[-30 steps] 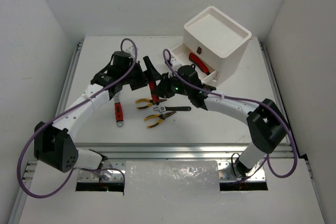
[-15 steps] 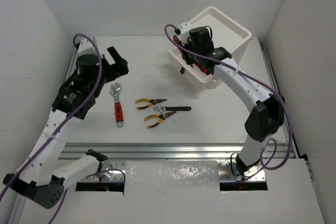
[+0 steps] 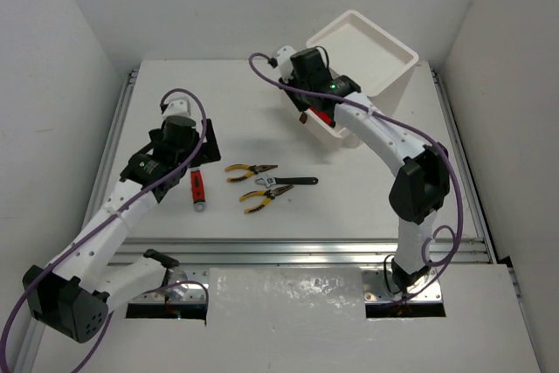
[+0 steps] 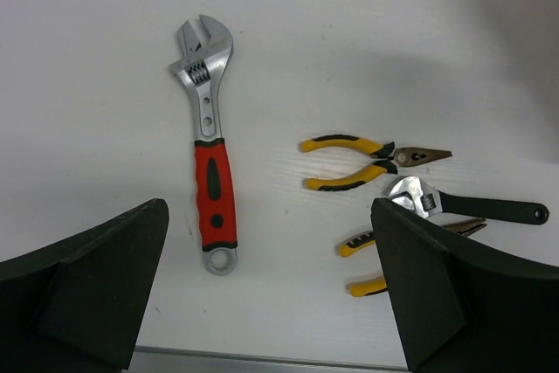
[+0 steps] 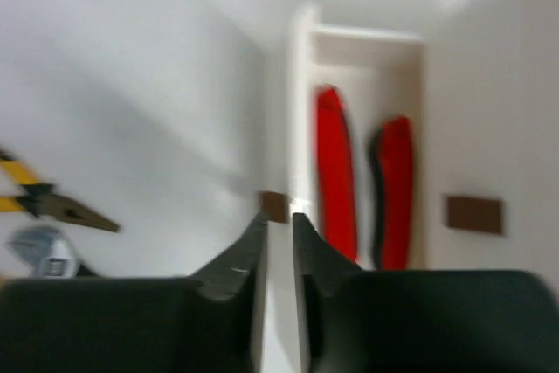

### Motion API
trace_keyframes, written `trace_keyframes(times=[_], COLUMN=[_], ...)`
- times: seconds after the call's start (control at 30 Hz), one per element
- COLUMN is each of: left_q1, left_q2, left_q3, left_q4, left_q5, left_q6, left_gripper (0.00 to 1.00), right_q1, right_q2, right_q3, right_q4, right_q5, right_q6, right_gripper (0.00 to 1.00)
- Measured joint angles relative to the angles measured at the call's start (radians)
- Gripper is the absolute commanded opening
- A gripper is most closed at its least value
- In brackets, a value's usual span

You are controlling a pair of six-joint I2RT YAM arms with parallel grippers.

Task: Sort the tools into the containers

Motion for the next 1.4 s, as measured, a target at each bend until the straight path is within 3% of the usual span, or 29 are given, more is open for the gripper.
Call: trace_keyframes(times=[0.03,0.07,0.27,0.47,0.7,0.97,1.17,1.33,1.4], left_q1=[0.000,0.001,0.005,0.007,0.007,0.008,0.009,0.010,0.011], left_q2=[-0.008,-0.016,-0.031,-0.030,-0.027,-0.023,-0.014,-0.010,-0.008], left_q3=[-0.001,-0.002,-0.002,-0.002,-0.002,-0.014,-0.017,-0.017,-0.017], left_q4=[0.005,0.011,0.036,0.042,0.045,0.054,0.056,0.056,0.056], left_q5=[0.000,0.003,0.026,0.046,0.063,0.072,0.080,0.084,0.086], left_q6=[0.002,0.003,0.019,0.026,0.029,0.030,0.035,0.040,0.041], left_gripper=[1.00,1.00,1.00,1.00,1.00,1.00,1.00,1.00,1.00], right_q1=[0.021,0.040,0.089,0.066,0.029,-0.048,-0.101,-0.105,-0.105], right_q2=[-0.002,0.003,0.140,0.312,0.304,0.259,0.232,0.172,0.152], right_q3=[-0.006,-0.010,0.011,0.071,0.067,0.040,-0.005,-0.081,-0.091], right_q4=[0.015,0.030,0.060,0.040,0.099,0.133,0.117,0.108,0.103], right_q5=[-0.015,-0.025,-0.037,0.177,0.294,0.215,0.090,0.003,-0.023], right_q6=[0.015,0.032,0.083,0.035,-0.018,-0.108,-0.176,-0.169,-0.167], right_gripper=[0.09,0.00,0.00,0.00,0.00,0.05,0.03,0.10,0.00])
